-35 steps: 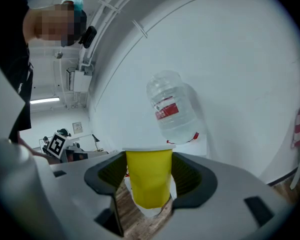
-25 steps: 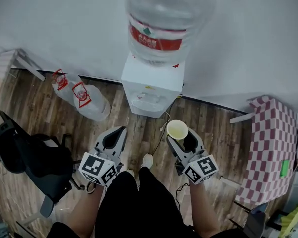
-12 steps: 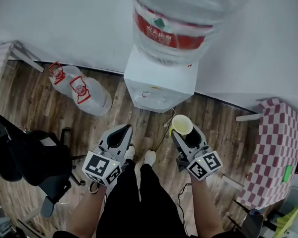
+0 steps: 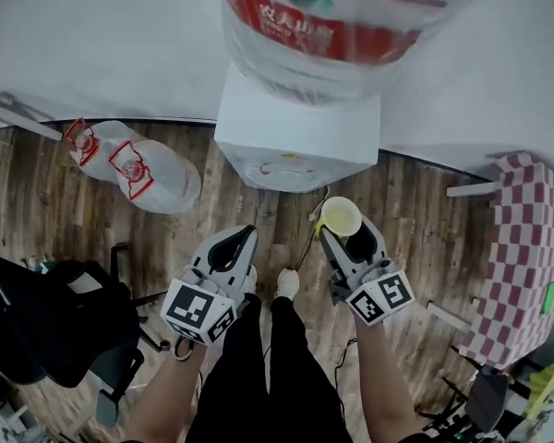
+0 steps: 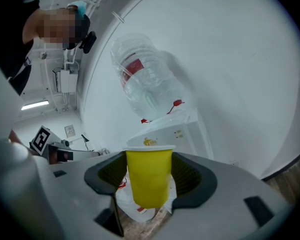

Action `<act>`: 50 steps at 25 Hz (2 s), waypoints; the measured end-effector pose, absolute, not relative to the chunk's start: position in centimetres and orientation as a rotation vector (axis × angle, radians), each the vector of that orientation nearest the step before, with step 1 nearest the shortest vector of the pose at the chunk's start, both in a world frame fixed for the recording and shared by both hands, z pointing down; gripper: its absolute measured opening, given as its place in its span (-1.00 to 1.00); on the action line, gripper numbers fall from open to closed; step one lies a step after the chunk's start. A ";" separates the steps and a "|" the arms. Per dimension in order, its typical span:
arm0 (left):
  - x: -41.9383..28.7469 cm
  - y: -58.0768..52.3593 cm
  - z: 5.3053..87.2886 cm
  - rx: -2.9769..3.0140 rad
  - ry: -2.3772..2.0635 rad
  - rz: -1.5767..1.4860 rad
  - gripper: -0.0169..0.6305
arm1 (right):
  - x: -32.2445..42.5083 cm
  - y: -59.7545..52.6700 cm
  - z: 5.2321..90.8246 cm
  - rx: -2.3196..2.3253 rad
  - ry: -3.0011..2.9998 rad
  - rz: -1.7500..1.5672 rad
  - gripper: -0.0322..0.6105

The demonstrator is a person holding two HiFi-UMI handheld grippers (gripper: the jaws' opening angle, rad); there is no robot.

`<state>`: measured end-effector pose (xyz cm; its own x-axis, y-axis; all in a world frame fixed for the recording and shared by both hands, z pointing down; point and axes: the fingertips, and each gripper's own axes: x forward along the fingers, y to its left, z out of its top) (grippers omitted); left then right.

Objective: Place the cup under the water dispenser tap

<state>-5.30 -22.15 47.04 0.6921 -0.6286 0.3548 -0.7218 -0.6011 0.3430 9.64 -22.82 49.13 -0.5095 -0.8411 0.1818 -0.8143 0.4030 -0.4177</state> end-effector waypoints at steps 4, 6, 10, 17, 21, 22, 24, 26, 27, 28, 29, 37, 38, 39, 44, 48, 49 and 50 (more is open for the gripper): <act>-5.0 -23.0 49.8 2.438 -1.021 0.295 -0.91 | 9.4 -23.5 52.6 -1.590 2.575 -0.713 -0.01; -4.8 -23.4 51.1 2.438 -1.012 0.298 -0.91 | 9.4 -24.1 54.1 -1.611 2.575 -0.696 -0.01; -4.6 -23.9 53.5 2.446 -1.011 0.300 -0.91 | 9.4 -24.7 57.1 -1.649 2.577 -0.667 -0.01; -4.2 -24.3 58.8 2.466 -1.026 0.299 -0.91 | 9.3 -24.8 63.6 -1.666 2.616 -0.614 -0.01; -3.5 -24.4 61.8 2.476 -1.023 0.297 -0.91 | 9.3 -25.4 66.8 -1.670 2.626 -0.579 -0.01; -3.3 -24.5 62.4 2.478 -1.024 0.297 -0.91 | 9.4 -25.7 67.5 -1.671 2.625 -0.571 -0.01; -3.0 -24.8 63.6 2.482 -1.025 0.294 -0.91 | 9.5 -26.2 69.0 -1.674 2.622 -0.557 -0.01; -2.8 -25.1 64.8 2.486 -1.028 0.288 -0.91 | 9.4 -26.7 70.3 -1.679 2.627 -0.535 -0.01; -2.7 -25.3 65.4 2.490 -1.030 0.285 -0.91 | 9.3 -27.1 70.9 -1.679 2.630 -0.517 -0.01; -2.6 -25.5 65.9 2.494 -1.031 0.280 -0.91 | 9.2 -27.5 71.3 -1.677 2.631 -0.496 -0.01; -2.5 -25.6 66.3 2.498 -1.031 0.271 -0.91 | 9.1 -27.8 71.7 -1.676 2.630 -0.473 -0.01; -2.1 -26.9 67.5 2.527 -1.044 0.190 -0.91 | 8.7 -30.6 73.9 -1.711 2.611 -0.298 -0.01; -2.1 -26.9 67.7 2.531 -1.047 0.190 -0.91 | 8.7 -30.8 74.1 -1.716 2.607 -0.283 -0.01; -2.2 -27.0 67.9 2.529 -1.052 0.186 -0.91 | 8.6 -31.0 74.3 -1.723 2.604 -0.266 -0.01; -2.4 -27.5 69.0 2.515 -1.062 0.164 -0.91 | 8.4 -31.7 75.0 -1.731 2.585 -0.189 -0.01; -2.2 -27.4 69.8 2.526 -1.057 0.165 -0.91 | 8.2 -31.9 75.9 -1.744 2.570 -0.135 -0.01; -2.2 -27.4 70.0 2.530 -1.055 0.165 -0.91 | 8.2 -31.9 76.2 -1.750 2.565 -0.123 -0.01; -2.1 -27.4 70.2 2.535 -1.053 0.163 -0.91 | 8.3 -32.0 76.4 -1.755 2.559 -0.108 -0.01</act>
<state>-2.10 -27.38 70.19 0.7109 -0.6569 0.2514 -0.7022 -0.6421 0.3077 8.27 -32.02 76.37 -0.3606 -0.9327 0.0087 -0.9301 0.3588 -0.0779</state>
